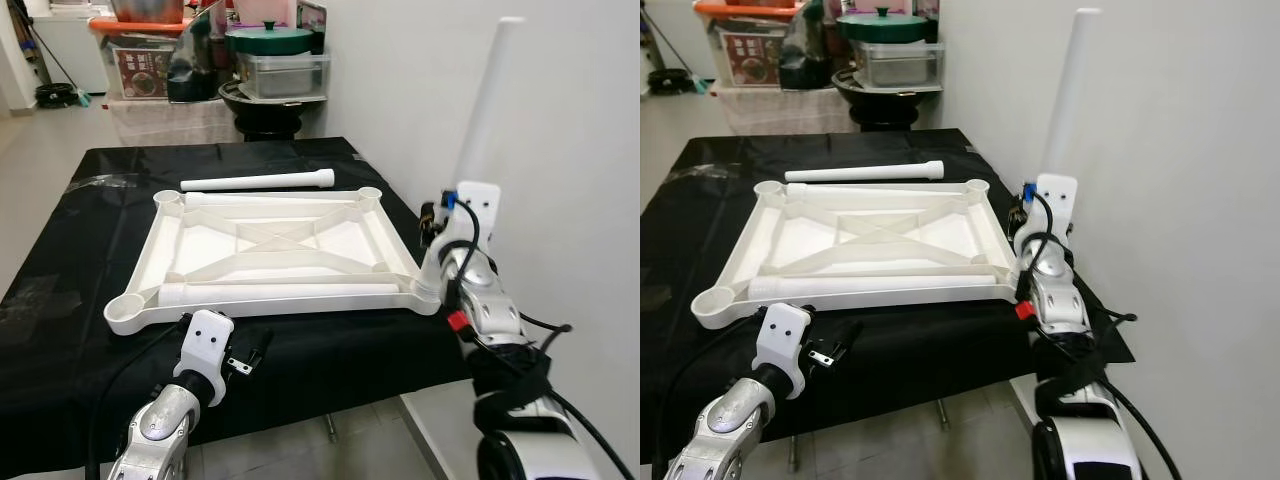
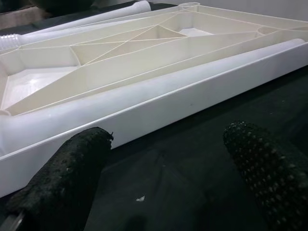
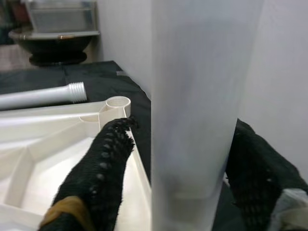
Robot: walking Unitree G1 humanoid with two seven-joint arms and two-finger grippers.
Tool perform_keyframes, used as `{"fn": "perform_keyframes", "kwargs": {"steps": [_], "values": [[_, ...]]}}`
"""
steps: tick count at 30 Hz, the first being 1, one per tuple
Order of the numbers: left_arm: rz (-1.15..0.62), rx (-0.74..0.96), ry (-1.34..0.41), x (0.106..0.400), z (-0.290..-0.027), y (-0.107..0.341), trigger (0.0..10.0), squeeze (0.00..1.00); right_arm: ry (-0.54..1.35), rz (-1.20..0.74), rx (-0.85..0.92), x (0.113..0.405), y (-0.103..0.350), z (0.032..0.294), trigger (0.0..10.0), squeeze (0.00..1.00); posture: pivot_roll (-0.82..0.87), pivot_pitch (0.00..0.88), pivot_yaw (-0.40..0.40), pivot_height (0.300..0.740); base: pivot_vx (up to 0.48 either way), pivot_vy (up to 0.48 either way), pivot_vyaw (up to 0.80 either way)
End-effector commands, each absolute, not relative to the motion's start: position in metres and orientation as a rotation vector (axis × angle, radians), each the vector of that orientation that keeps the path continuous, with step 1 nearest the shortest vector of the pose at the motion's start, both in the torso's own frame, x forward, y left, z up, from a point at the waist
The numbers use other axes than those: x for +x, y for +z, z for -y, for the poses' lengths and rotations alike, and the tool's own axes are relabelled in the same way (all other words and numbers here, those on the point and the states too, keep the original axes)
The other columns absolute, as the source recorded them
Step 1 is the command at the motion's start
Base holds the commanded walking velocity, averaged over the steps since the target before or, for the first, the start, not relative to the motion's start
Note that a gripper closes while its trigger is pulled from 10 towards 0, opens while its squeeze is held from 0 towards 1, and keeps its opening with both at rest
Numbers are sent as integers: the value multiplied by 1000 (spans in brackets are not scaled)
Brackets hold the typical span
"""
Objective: Building children table
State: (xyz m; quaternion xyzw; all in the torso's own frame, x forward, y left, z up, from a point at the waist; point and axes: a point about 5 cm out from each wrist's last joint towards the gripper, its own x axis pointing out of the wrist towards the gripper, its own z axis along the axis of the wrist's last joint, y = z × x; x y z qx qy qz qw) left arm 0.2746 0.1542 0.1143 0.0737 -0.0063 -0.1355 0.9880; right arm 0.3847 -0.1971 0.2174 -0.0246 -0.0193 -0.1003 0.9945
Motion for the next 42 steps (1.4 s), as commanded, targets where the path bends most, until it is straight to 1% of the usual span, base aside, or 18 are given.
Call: {"fn": "perform_keyframes", "kwargs": {"steps": [1, 2, 3, 4, 5, 8, 10, 12, 15, 18, 22, 28, 34, 37, 42], "values": [[-2, 153, -284, 274, -154, 111, 10000, 0, -136, 108, -81, 383, 228, 197, 10000, 0, 46, 0, -59, 740, 0, 0, 0], [-2, 153, -284, 274, -154, 111, 10000, 0, -136, 108, -81, 383, 228, 197, 10000, 0, 46, 0, -59, 740, 0, 0, 0], [5, 145, -292, 274, -153, 112, 10000, 0, -30, 126, -93, 383, 229, 198, 10000, 0, 49, 0, -60, 740, 0, 0, 0], [11, 138, -301, 273, -153, 113, 10000, 0, 75, 154, -116, 380, 230, 204, 10000, 0, 48, 0, -60, 740, 0, 0, 0], [15, 133, -306, 273, -153, 114, 10000, 0, 144, 169, -134, 378, 230, 208, 10000, 0, 48, 0, -60, 740, 0, 0, 0], [20, 125, -320, 272, -152, 115, 10000, 0, 280, 106, -199, 372, 221, 236, 10000, 0, 46, 0, -56, 740, 0, 0, 0], [21, 122, -322, 273, -152, 115, 10000, 0, 317, 90, -218, 371, 220, 240, 10000, 0, 46, 0, -56, 740, 0, 0, 0], [26, 119, -332, 274, -149, 116, 10000, 0, 430, 5, -293, 368, 209, 252, 10000, 0, 46, 0, -53, 740, 0, 0, 0], [29, 119, -342, 274, -147, 116, 10000, 0, 423, -59, -302, 370, 204, 262, 10000, 0, 55, 0, -56, 740, 0, 0, 0], [30, 120, -343, 274, -148, 117, 10000, 0, 444, -90, -310, 371, 204, 263, 10000, 0, 55, 0, -56, 740, 0, 0, 0], [27, 123, -338, 274, -151, 117, 10000, 0, 414, -97, -257, 378, 208, 262, 10000, 0, 61, 0, -59, 740, 0, 0, 0], [25, 125, -336, 272, -151, 117, 10000, 0, 426, -74, -198, 385, 207, 252, 10000, 0, 78, 0, -67, 740, 0, 0, 0], [22, 128, -335, 271, -152, 116, 10000, 0, 442, -61, -185, 387, 204, 246, 10000, 0, 82, 0, -67, 740, 0, 0, 0], [20, 129, -337, 270, -152, 116, 10000, 0, 433, 14, -122, 390, 214, 244, 10000, 0, 81, 0, -66, 740, 0, 0, 0], [20, 123, -347, 270, -149, 116, 10000, 0, 460, 43, -123, 391, 217, 239, 10000, 0, 80, 0, -63, 740, 0, 0, 0]]}}
